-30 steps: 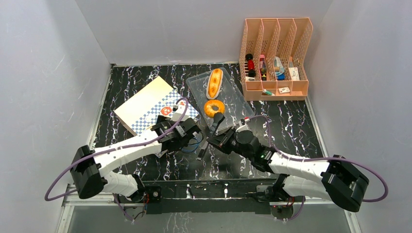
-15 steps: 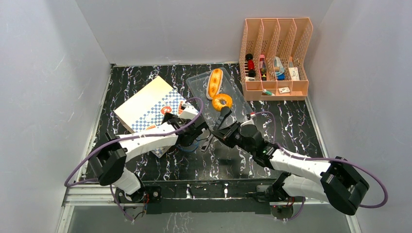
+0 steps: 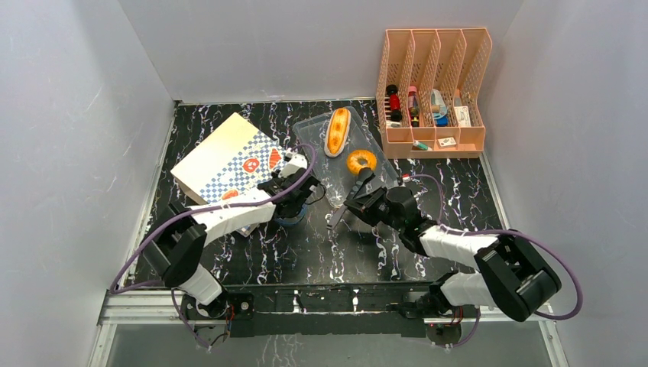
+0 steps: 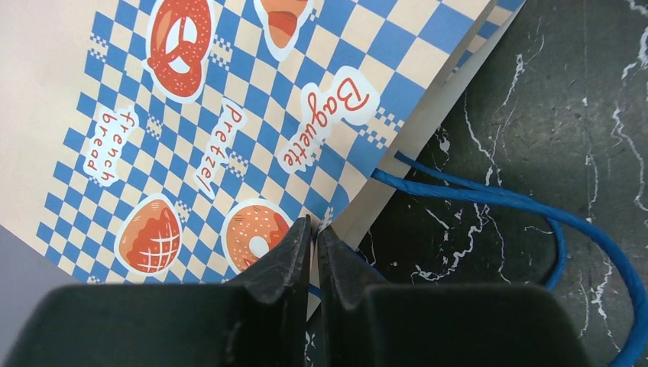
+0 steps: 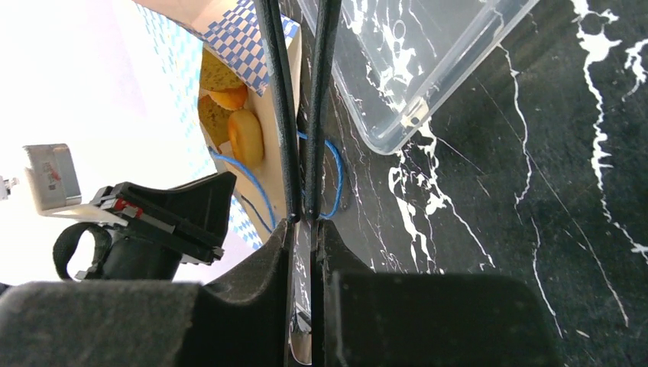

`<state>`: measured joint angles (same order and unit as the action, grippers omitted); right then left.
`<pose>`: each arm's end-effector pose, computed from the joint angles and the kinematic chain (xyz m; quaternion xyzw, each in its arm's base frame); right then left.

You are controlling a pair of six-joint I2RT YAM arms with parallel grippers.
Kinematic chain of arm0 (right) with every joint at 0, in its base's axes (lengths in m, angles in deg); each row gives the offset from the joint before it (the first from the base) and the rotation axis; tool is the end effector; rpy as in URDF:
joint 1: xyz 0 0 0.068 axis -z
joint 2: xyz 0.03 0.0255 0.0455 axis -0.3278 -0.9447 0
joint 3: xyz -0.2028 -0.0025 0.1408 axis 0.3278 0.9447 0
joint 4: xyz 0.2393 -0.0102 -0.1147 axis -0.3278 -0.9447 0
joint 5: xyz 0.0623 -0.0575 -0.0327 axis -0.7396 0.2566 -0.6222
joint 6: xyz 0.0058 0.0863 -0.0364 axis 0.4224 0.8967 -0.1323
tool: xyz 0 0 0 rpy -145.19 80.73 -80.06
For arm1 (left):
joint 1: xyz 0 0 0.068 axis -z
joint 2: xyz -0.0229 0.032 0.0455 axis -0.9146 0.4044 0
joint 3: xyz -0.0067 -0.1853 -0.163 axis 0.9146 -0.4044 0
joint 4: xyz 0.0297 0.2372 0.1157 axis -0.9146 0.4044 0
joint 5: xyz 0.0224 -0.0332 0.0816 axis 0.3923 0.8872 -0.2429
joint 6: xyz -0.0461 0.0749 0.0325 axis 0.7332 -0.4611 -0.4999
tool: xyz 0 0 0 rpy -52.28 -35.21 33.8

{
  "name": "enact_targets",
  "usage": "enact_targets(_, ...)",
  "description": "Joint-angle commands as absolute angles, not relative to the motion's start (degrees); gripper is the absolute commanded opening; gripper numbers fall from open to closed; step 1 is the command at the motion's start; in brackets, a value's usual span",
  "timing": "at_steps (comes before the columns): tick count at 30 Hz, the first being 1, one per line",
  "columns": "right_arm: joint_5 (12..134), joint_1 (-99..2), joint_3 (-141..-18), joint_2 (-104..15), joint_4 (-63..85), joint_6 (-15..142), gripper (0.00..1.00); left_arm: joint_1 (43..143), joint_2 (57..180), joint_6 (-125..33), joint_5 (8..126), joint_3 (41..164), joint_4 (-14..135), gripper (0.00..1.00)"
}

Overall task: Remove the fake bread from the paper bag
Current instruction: Pick up the paper bag from the center of the board, then place the fake bread in the container.

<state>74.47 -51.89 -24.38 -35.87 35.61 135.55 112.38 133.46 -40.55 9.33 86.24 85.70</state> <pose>0.2395 0.1642 0.1085 0.3117 0.7949 0.4540 0.2548 0.2753 -0.1943 0.1532 0.1005 0.8725 0.2058 0.4315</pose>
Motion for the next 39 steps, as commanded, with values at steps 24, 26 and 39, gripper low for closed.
enact_targets(24, 63.2, -40.9, -41.1, -59.7, 47.2, 131.2, 0.06, 112.6, 115.9, -43.6, 9.6, 90.1, 90.6, 0.00)
enact_targets(26, 61.9, -40.5, -42.4, -61.5, 47.5, 131.1, 0.14, 112.8, 115.7, -43.5, 9.8, 90.4, 91.1, 0.00)
enact_targets(39, 61.5, -40.3, -39.2, -59.3, 47.4, 128.8, 0.31, 113.0, 113.8, -43.3, 9.6, 92.1, 93.4, 0.00)
